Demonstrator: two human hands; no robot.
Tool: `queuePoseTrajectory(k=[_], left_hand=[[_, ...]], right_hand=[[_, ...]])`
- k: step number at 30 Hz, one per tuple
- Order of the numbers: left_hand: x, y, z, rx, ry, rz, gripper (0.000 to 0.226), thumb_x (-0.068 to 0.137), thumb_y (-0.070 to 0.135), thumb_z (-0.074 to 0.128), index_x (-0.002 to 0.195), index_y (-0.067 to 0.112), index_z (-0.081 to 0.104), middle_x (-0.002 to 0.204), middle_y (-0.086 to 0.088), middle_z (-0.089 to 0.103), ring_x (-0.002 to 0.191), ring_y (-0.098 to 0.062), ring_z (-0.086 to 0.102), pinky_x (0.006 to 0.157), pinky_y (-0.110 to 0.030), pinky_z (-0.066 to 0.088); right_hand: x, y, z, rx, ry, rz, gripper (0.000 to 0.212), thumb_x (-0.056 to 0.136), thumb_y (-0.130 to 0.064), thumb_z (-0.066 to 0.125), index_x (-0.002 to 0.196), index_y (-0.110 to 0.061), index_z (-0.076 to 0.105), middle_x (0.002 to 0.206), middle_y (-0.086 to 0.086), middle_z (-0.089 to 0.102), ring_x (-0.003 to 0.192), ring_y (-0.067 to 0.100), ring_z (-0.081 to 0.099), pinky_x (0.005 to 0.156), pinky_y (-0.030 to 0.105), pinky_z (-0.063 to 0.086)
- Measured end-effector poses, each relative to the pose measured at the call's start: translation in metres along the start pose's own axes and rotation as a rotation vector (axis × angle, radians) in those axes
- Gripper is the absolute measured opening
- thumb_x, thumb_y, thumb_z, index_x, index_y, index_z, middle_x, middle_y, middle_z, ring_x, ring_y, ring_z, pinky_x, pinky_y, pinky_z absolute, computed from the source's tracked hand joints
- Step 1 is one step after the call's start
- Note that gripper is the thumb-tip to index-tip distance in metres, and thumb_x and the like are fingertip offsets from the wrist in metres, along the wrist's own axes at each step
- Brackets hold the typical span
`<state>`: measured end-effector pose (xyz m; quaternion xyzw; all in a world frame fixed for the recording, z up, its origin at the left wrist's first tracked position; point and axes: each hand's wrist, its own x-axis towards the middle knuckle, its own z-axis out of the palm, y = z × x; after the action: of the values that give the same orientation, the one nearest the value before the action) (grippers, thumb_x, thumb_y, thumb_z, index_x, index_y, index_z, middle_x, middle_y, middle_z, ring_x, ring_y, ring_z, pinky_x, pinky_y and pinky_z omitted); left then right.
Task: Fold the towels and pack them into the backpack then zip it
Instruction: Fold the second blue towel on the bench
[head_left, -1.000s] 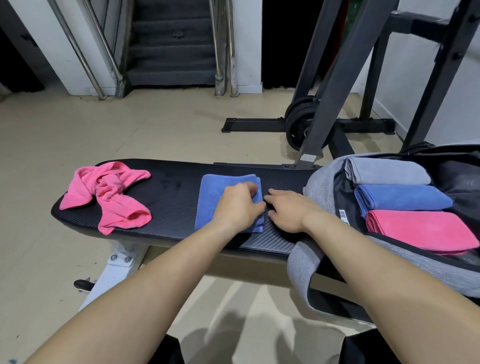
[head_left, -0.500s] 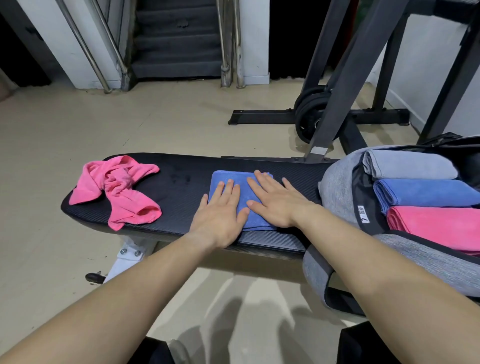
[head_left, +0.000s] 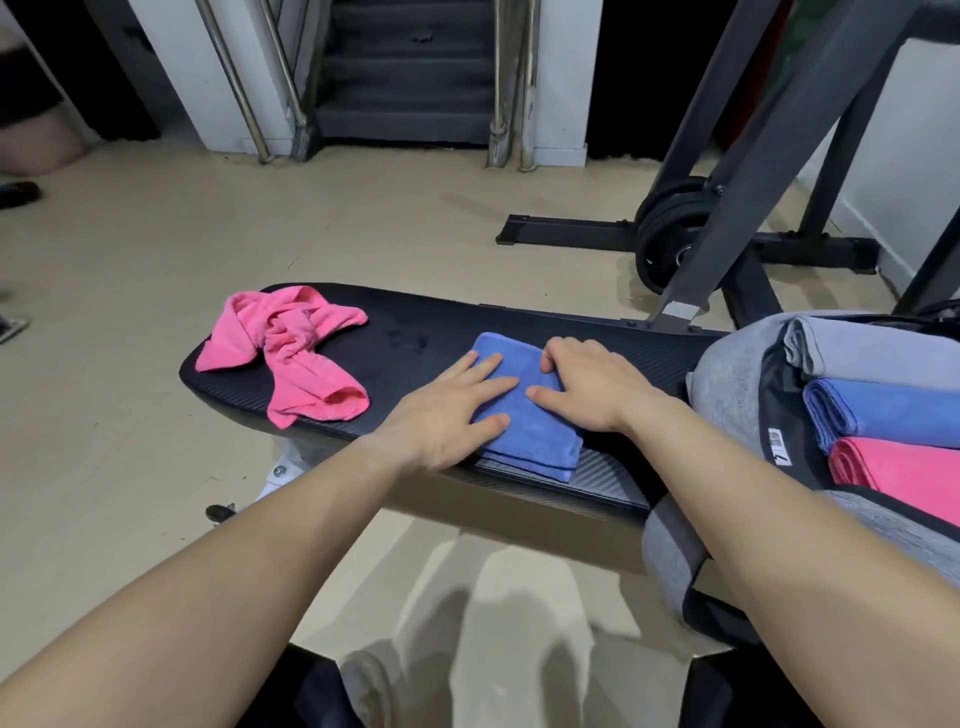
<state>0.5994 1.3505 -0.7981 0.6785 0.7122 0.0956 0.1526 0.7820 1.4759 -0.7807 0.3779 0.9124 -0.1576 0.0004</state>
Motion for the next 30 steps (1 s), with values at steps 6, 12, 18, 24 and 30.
queuePoseTrajectory(k=[6,12,18,24,30], left_hand=[[0.003,-0.023,-0.01,0.061,0.219,-0.349,0.055,0.094,0.053,0.054,0.143,0.031,0.041,0.143,0.003,0.046,0.129,-0.027,0.048,0.096,-0.044,0.047],[0.016,0.001,-0.01,0.211,0.335,-0.296,0.044,0.099,0.041,0.05,0.14,0.026,0.049,0.139,0.0,0.053,0.124,-0.028,0.051,0.094,-0.043,0.043],[0.004,0.014,0.024,0.222,0.138,-0.243,0.06,0.106,0.041,0.018,0.159,0.014,0.009,0.168,-0.002,0.006,0.154,-0.019,0.004,0.123,-0.048,0.011],[0.003,0.005,0.027,0.117,0.046,-0.215,0.064,0.105,0.046,0.015,0.16,0.018,-0.001,0.168,0.003,-0.008,0.154,-0.015,-0.009,0.125,-0.045,0.003],[0.001,-0.014,-0.008,-0.081,0.037,-0.236,0.077,0.09,0.055,0.056,0.155,0.026,0.026,0.159,0.006,0.031,0.146,-0.024,0.025,0.115,-0.044,0.031]], right_hand=[[-0.024,-0.02,-0.007,-0.082,-0.165,0.112,0.032,0.089,-0.061,0.054,0.086,-0.031,0.045,0.095,-0.007,0.055,0.087,0.018,0.054,0.071,0.037,0.04],[-0.024,-0.043,-0.012,-0.23,0.168,0.075,0.034,0.098,-0.047,0.044,0.119,-0.022,0.054,0.127,0.004,0.047,0.12,0.029,0.047,0.088,0.043,0.043],[-0.006,-0.031,0.036,-0.15,-0.073,-0.1,0.064,0.106,-0.046,0.019,0.161,-0.02,-0.001,0.168,-0.003,-0.011,0.155,0.015,-0.011,0.126,0.042,0.0],[-0.004,-0.023,0.043,-0.048,-0.107,-0.09,0.067,0.105,-0.05,0.019,0.161,-0.022,-0.006,0.168,-0.006,-0.015,0.153,0.012,-0.017,0.126,0.043,-0.003],[0.001,-0.021,0.008,0.068,-0.071,-0.048,0.072,0.096,-0.045,0.055,0.158,-0.027,0.023,0.154,-0.002,0.03,0.143,0.021,0.021,0.116,0.039,0.027]])
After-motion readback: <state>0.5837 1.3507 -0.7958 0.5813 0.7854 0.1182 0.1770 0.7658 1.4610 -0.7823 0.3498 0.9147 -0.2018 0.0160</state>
